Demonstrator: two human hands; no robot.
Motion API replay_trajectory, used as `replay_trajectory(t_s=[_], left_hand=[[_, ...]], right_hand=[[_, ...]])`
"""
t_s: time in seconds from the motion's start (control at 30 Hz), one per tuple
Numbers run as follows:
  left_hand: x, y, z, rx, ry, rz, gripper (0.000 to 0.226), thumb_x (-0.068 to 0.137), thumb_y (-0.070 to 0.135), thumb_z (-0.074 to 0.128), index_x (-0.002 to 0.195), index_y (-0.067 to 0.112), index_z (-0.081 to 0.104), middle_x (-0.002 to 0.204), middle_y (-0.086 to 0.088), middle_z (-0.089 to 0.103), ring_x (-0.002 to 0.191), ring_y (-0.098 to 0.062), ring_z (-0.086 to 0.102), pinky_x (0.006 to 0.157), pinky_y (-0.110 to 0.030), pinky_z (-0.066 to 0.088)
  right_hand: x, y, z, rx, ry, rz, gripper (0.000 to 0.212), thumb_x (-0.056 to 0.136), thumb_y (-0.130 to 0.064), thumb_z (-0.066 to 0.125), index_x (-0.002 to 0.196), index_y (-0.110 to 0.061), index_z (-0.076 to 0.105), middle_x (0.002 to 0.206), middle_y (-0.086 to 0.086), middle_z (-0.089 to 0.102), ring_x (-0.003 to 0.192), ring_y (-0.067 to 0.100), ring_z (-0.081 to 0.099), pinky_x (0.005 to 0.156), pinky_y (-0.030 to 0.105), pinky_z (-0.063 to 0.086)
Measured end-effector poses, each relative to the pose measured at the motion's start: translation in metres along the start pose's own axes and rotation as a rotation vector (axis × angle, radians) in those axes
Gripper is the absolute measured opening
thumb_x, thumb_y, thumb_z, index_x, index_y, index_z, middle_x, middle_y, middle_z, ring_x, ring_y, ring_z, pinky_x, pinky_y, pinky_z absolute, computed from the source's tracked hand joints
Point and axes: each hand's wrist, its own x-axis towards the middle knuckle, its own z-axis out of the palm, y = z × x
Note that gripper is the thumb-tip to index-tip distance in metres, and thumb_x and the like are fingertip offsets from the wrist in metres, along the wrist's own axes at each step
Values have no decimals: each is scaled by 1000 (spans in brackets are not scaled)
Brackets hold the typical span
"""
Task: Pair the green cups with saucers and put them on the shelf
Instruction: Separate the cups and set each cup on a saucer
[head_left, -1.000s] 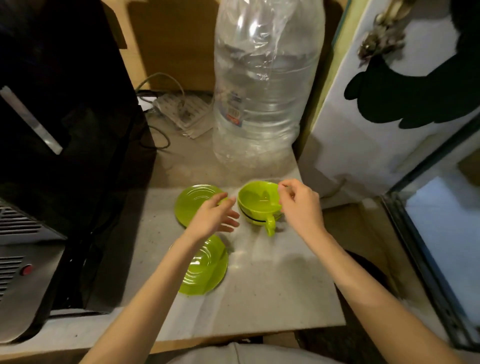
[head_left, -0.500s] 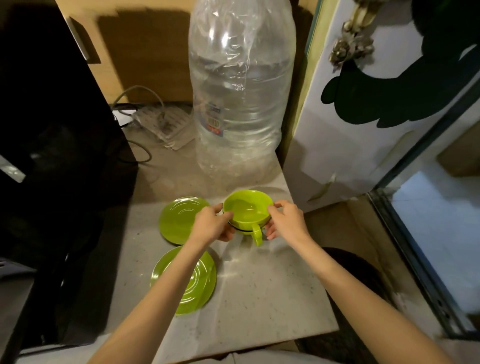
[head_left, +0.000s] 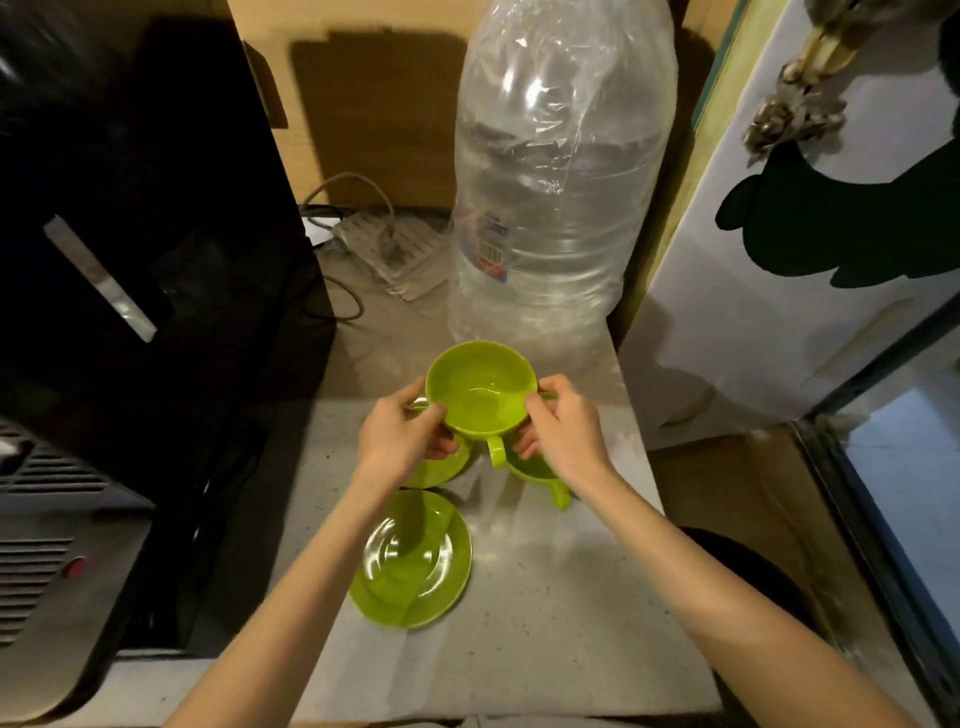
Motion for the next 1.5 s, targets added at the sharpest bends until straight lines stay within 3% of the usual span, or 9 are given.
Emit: replay_trajectory(t_s=[0.17, 0.37, 0.87, 1.03, 1.17, 1.27, 1.33, 1.4, 1.5], left_hand=[[-3, -16, -27, 38, 97, -62, 51, 88, 12, 51, 137, 17, 38, 61, -7, 63, 37, -2, 59, 48, -19, 53], [-5, -37, -42, 138, 205, -73, 48, 86, 13, 54, 133, 19, 44, 57, -5, 66, 51, -15, 64, 66, -36, 59], [8, -63, -43, 127, 179, -120, 52, 88, 15, 53, 137, 20, 37, 65, -7, 68, 60, -22, 67, 72, -40, 58], [-1, -52, -44, 325, 204, -128, 53, 89, 29, 50, 139, 20, 34, 65, -9, 67, 59, -21, 65, 69, -36, 57], [-16, -24, -40, 584, 293, 67, 43, 88, 37, 49, 126, 17, 50, 68, -10, 63, 70, -29, 63, 68, -37, 52], [-31, 1, -18, 367, 123, 119, 15, 88, 27, 52, 89, 18, 64, 60, -7, 60, 49, -15, 59, 55, -32, 51], [-40, 13, 1, 89, -107, -30, 23, 89, 24, 51, 74, 10, 61, 59, -8, 58, 39, -9, 57, 45, -26, 49], [-46, 17, 19, -47, -347, -263, 30, 90, 30, 49, 82, 2, 60, 66, -12, 61, 42, -11, 61, 41, -22, 49], [-49, 6, 39, -45, -457, -426, 37, 90, 34, 48, 107, 2, 51, 78, -15, 63, 58, -17, 66, 51, -24, 54]], right_hand=[[3, 0, 40, -20, -113, 13, 23, 96, -17, 41, 114, -5, 47, 59, 3, 58, 48, 20, 58, 61, 45, 57], [3, 10, 74, -63, -151, 78, 22, 96, -13, 40, 115, -3, 47, 74, 14, 64, 54, 23, 63, 59, 39, 60], [5, 20, 86, -223, -135, 75, 26, 97, -24, 38, 113, -6, 49, 92, 19, 68, 78, 33, 68, 71, 49, 57], [3, 11, 77, -125, -209, 153, 31, 98, -22, 38, 118, -2, 48, 86, 19, 67, 69, 31, 70, 61, 38, 60], [5, 3, 57, -93, -206, 150, 37, 97, -23, 39, 128, -4, 47, 69, 3, 58, 52, 13, 60, 51, 23, 55], [7, -2, 32, -59, -113, 70, 25, 95, -19, 42, 105, -3, 59, 73, 6, 60, 48, 7, 57, 44, 26, 51], [8, -1, 13, -46, -15, 13, 19, 93, -20, 46, 92, -10, 62, 69, 5, 62, 53, 12, 60, 47, 32, 52], [10, 5, -7, -126, 109, -26, 20, 90, -24, 50, 90, -12, 66, 77, 9, 69, 73, 25, 65, 63, 38, 53], [7, 20, -29, -234, 239, 21, 22, 88, -18, 55, 101, -5, 67, 100, 14, 70, 93, 27, 63, 71, 22, 38]])
